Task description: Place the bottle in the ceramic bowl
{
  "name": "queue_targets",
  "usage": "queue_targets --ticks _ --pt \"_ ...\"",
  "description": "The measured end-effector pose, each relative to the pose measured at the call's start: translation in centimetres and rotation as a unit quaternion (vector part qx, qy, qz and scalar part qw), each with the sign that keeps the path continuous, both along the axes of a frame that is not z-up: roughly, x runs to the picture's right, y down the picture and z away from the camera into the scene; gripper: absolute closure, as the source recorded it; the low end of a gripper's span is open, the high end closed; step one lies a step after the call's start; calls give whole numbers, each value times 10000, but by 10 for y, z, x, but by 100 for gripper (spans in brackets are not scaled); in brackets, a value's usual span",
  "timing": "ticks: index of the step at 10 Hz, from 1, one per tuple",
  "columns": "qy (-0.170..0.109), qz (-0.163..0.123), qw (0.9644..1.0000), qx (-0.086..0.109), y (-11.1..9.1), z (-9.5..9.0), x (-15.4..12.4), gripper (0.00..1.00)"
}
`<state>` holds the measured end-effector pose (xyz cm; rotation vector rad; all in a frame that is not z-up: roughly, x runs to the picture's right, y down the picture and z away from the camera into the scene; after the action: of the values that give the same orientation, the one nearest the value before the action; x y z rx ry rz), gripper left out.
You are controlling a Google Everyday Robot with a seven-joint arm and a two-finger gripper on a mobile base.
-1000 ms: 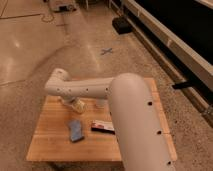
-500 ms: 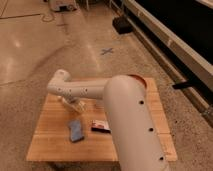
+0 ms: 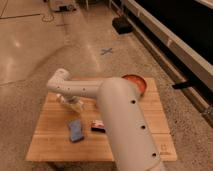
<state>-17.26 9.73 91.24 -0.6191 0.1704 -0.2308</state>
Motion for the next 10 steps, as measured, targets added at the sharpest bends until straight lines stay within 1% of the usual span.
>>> queue_targets --ticks 2,5,7,10 --pt "-20 22 9999 -144 3 2 -7 35" --pt "-77 -89 9991 -412 5 2 -16 35" --pt "30 -99 9980 -616 6 -2 -15 35" --pt "277 -71 9970 -714 -2 -13 -13 35"
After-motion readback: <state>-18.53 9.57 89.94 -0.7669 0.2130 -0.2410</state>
